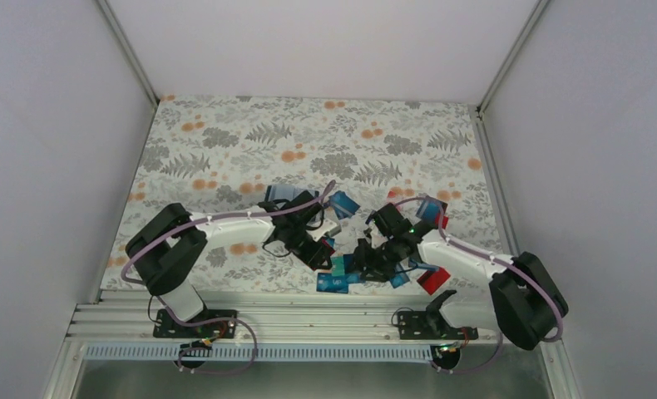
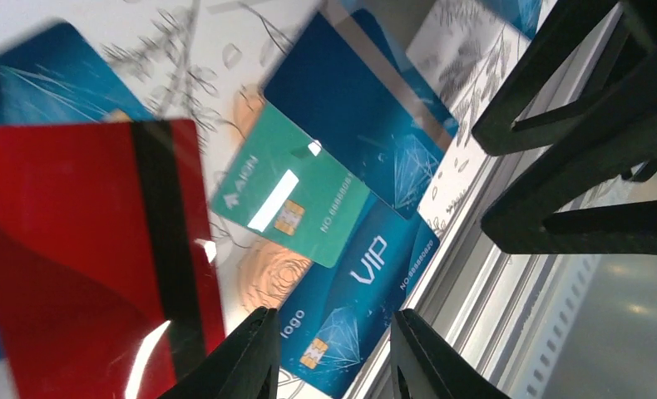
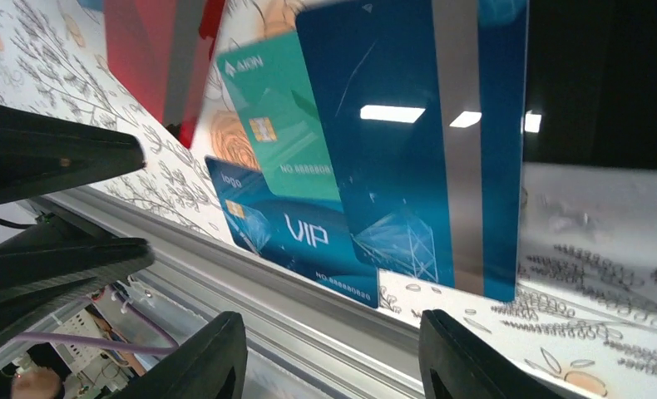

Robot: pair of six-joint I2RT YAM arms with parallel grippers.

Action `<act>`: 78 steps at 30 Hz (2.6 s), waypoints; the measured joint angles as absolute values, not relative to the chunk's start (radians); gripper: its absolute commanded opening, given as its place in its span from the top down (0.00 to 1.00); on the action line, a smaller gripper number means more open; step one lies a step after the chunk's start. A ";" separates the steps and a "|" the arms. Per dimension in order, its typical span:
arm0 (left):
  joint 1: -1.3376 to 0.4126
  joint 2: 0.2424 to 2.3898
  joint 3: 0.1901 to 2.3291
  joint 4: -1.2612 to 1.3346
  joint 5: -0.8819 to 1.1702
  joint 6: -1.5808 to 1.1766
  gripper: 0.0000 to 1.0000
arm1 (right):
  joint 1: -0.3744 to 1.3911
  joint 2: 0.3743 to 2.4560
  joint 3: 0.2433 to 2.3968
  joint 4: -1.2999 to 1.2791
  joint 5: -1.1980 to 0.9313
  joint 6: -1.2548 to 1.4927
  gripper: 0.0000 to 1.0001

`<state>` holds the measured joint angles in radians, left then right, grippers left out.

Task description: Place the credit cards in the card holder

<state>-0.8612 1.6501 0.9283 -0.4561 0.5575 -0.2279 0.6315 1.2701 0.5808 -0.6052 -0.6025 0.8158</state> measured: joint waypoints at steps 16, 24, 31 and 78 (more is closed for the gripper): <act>-0.995 1.701 0.866 -0.349 0.455 -0.309 0.66 | 0.788 1.148 0.402 -0.461 -0.557 1.071 0.38; -1.066 1.701 0.850 -0.289 0.435 -0.360 0.66 | 0.803 1.103 0.316 -0.379 -0.574 1.124 0.33; -1.085 1.705 0.850 -0.269 0.421 -0.389 0.66 | 0.804 1.109 0.292 -0.363 -0.576 1.140 0.35; -0.779 1.390 1.009 -0.618 0.308 -0.464 0.66 | 0.699 1.109 0.452 -0.236 -0.724 0.950 0.96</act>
